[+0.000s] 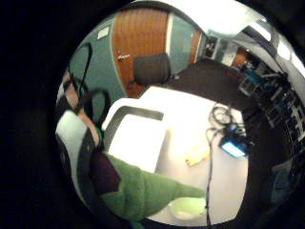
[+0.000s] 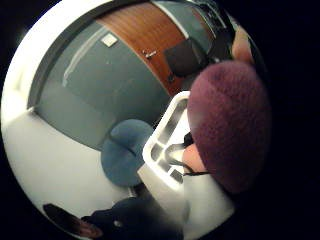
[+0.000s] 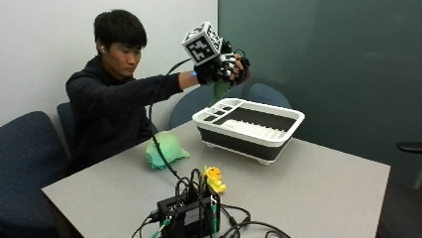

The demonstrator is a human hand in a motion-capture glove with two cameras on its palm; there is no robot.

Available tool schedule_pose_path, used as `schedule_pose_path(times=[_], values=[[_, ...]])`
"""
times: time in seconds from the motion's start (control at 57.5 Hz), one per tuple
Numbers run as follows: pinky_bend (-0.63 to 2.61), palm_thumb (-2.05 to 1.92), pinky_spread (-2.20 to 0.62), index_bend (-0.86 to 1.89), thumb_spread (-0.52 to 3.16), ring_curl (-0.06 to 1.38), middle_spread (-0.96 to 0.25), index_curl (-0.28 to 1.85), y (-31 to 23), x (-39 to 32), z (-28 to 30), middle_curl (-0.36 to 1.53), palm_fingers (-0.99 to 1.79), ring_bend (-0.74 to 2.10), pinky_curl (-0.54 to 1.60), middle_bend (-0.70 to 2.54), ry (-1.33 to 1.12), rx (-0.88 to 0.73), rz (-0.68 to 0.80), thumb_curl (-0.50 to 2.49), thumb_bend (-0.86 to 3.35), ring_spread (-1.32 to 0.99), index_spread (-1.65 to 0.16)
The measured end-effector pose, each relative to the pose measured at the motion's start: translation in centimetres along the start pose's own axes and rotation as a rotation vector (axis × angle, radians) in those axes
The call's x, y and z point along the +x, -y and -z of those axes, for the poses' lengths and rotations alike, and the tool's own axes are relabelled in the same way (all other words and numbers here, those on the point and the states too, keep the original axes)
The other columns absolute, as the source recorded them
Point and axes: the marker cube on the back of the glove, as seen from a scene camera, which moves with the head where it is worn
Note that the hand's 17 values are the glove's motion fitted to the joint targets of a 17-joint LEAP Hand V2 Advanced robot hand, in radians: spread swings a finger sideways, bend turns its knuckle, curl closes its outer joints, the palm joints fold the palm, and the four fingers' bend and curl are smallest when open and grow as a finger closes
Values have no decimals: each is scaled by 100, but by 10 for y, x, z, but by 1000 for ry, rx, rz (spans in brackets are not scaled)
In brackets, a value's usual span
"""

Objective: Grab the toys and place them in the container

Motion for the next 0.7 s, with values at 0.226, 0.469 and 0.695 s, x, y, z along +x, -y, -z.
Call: schedule_pose_path(times=[0.226, 0.469, 0.695], values=[[105, 24, -14, 27, 100, 41, -6, 16, -30, -5, -39, 52, -46, 72, 48, 35, -210, -138, 101, 65, -7, -14, -24], [80, 14, 0, 13, 120, 24, -1, 20, -81, 75, 33, 41, -21, 33, 36, 15, 3, -323, 54, 50, -2, -5, -23], [73, 12, 2, 11, 126, 24, -1, 21, -229, 115, 10, 36, -18, 23, 34, 14, -145, -549, 85, 42, -2, -2, -23]])
